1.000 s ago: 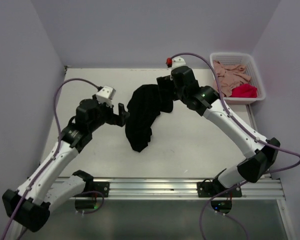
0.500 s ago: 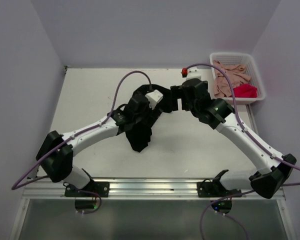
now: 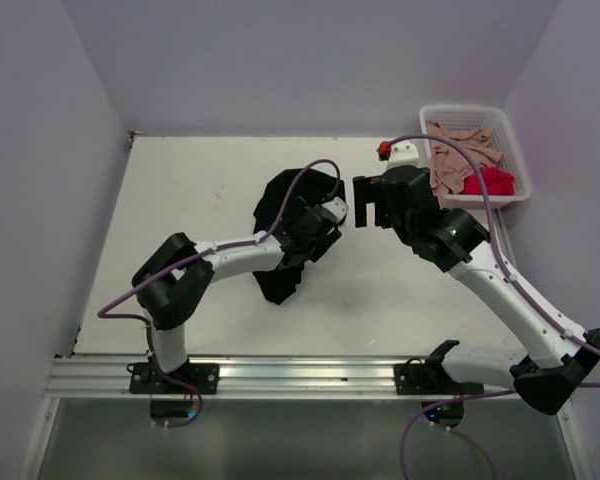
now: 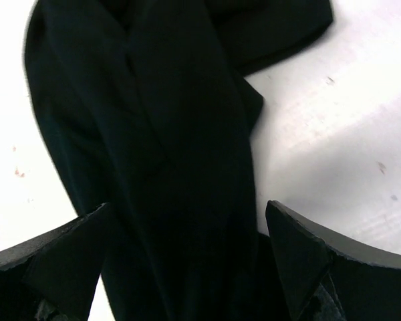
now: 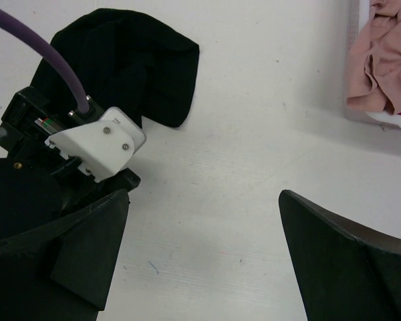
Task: Fold and stack the t-shirts
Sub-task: Move the tshirt to the center of the board, then flatten out the tshirt
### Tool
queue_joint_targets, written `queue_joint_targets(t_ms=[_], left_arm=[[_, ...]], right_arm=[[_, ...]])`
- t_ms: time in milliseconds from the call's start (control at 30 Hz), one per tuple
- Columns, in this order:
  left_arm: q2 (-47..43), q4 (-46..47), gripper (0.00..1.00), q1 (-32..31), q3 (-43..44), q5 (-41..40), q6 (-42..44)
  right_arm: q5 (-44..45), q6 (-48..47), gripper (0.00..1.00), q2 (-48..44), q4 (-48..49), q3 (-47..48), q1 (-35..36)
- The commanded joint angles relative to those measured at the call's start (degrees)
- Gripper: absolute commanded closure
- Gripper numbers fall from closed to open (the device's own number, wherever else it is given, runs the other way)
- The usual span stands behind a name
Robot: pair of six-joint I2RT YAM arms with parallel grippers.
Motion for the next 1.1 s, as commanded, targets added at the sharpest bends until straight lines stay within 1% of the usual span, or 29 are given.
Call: queue_joint_targets(t_ms=[0,67,167,267,300,367,400,467,500,567,600,667,800,833,867,933,1000,1033,1067], left_arm=[[1.94,0.36,0.01,0.16,4.83,-9.6,-5.0],[2.92,-0.95,0.02,0.07,5.54,-10.15,-6.25],[3.54,-0.35,0.05,-0.28,5.1,-10.58,-7.57],[3.63,0.01,0.12,-0.28,4.4,-10.67,-8.89],[3.71,-0.25,0.17,-0.36,4.31,-10.85,-9.59],[3.45,-0.69,0.22,-0.37,4.22,-11.11,-10.3],[3.28,-0.78,0.29,-0.37,3.96,-11.29,-10.82],[2.92,-0.7,0.36,-0.37,3.61,-11.2,-11.27],[2.4,-0.78,0.45,-0.45,3.34,-11.29,-11.62],[1.96,-0.87,0.54,-0.37,2.9,-11.55,-11.97],[1.69,-0.96,0.6,-0.37,2.64,-11.9,-12.14],[1.52,-1.05,0.61,-0.37,2.38,-12.26,-12.32],[0.64,-0.17,0.39,-0.37,0.8,-10.33,-12.76],[0.46,0.18,0.37,-0.37,0.53,-9.89,-12.85],[0.64,0.53,0.33,-0.37,0.36,-9.62,-12.94],[1.16,0.36,0.28,-0.37,0.53,-9.35,-13.02],[2.13,-0.34,0.28,-0.37,1.05,-9.27,-13.29],[2.22,-0.61,0.31,-0.37,1.14,-9.27,-13.38],[1.96,-0.52,0.43,-0.37,1.06,-9.27,-13.64]], right_arm=[[-0.12,0.67,0.01,-2.65,-0.45,-0.22,0.17],[0.05,0.75,0.01,-3.1,-0.54,-0.13,0.17],[0.23,0.58,0.02,-3.45,-0.89,-0.39,0.17],[0.14,0.67,0.04,-3.71,-1.07,-0.66,0.09],[0.14,0.75,0.04,-3.8,-1.07,-0.74,0.17],[0.05,0.75,0.05,-3.89,-1.07,-0.92,0.17],[-0.03,0.75,0.05,-3.8,-1.07,-0.92,0.17],[-0.03,0.75,0.06,-3.89,-1.15,-1.1,0.17],[-0.03,0.84,0.06,-3.98,-1.15,-1.18,0.17],[-0.03,1.1,0.07,-4.06,-1.15,-1.18,0.09],[-0.12,1.1,0.07,-4.15,-1.24,-1.18,0.09],[-0.21,1.19,0.07,-4.24,-1.24,-1.18,0.17],[-0.21,1.46,0.07,-4.77,-1.59,-1.01,0.17],[-0.12,1.63,0.07,-4.77,-1.59,-1.18,0.17],[-0.12,1.63,0.07,-4.86,-1.68,-1.27,0.09],[-0.21,1.72,0.07,-4.77,-1.77,-1.27,0.17],[-0.21,1.72,0.07,-4.77,-1.86,-1.36,0.17],[-0.12,1.72,0.07,-4.94,-1.86,-1.45,0.17],[-0.04,1.63,0.07,-4.94,-1.86,-1.36,0.17]])
